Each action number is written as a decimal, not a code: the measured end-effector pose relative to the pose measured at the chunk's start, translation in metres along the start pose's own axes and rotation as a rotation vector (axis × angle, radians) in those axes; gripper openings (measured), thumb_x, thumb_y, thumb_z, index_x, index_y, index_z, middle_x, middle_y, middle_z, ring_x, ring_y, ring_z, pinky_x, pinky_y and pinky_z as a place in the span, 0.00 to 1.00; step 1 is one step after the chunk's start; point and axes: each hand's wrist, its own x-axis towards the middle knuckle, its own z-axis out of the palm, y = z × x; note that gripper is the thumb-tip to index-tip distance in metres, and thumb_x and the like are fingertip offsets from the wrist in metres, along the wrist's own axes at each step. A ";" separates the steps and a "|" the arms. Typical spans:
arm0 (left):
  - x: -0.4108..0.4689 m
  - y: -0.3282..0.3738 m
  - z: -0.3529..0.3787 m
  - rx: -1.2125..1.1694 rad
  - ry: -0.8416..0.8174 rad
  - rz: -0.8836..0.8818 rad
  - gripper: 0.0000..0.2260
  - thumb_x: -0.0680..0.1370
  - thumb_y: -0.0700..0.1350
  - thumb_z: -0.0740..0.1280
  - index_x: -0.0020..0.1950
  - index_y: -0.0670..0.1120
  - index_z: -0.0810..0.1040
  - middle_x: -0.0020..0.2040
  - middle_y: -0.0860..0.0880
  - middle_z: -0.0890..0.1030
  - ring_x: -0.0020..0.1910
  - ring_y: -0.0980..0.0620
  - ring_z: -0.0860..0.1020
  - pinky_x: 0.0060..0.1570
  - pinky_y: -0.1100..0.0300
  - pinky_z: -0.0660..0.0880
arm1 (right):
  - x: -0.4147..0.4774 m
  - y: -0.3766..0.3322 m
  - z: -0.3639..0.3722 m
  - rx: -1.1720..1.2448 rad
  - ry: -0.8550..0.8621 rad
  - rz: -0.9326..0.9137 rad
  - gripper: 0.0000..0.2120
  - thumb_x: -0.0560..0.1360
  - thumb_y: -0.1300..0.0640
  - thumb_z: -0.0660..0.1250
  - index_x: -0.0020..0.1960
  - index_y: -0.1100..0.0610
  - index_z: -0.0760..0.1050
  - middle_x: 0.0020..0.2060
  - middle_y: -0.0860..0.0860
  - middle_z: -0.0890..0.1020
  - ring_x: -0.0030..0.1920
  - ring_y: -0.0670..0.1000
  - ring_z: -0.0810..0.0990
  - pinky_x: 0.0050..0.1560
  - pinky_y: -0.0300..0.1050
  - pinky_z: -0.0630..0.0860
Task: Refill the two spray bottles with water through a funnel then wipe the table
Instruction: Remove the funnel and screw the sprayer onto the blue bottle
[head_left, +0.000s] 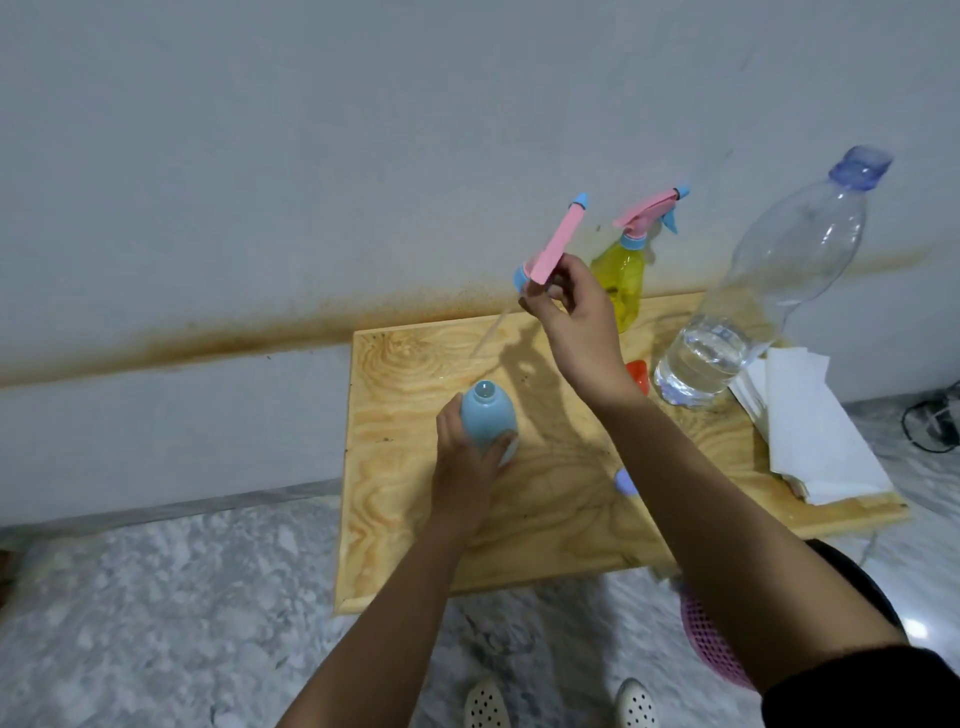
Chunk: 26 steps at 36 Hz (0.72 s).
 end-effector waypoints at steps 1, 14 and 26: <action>0.000 0.002 -0.002 0.002 -0.006 -0.002 0.32 0.71 0.46 0.74 0.70 0.41 0.63 0.63 0.45 0.69 0.61 0.45 0.71 0.59 0.52 0.71 | -0.002 -0.007 0.001 0.022 -0.002 -0.022 0.11 0.73 0.56 0.66 0.53 0.59 0.75 0.39 0.43 0.76 0.44 0.46 0.75 0.57 0.52 0.77; 0.002 -0.003 -0.004 -0.045 -0.057 -0.035 0.33 0.72 0.47 0.73 0.71 0.44 0.61 0.64 0.50 0.66 0.60 0.51 0.69 0.48 0.72 0.68 | -0.020 -0.024 0.003 -0.092 -0.110 -0.201 0.09 0.77 0.59 0.64 0.56 0.59 0.75 0.44 0.49 0.77 0.42 0.36 0.73 0.43 0.29 0.70; 0.003 -0.011 -0.003 -0.060 0.010 0.026 0.37 0.65 0.60 0.69 0.66 0.38 0.68 0.57 0.47 0.73 0.56 0.48 0.75 0.55 0.53 0.75 | -0.055 0.051 0.019 -0.248 -0.296 0.102 0.15 0.73 0.63 0.68 0.59 0.57 0.76 0.51 0.49 0.80 0.52 0.45 0.75 0.52 0.37 0.69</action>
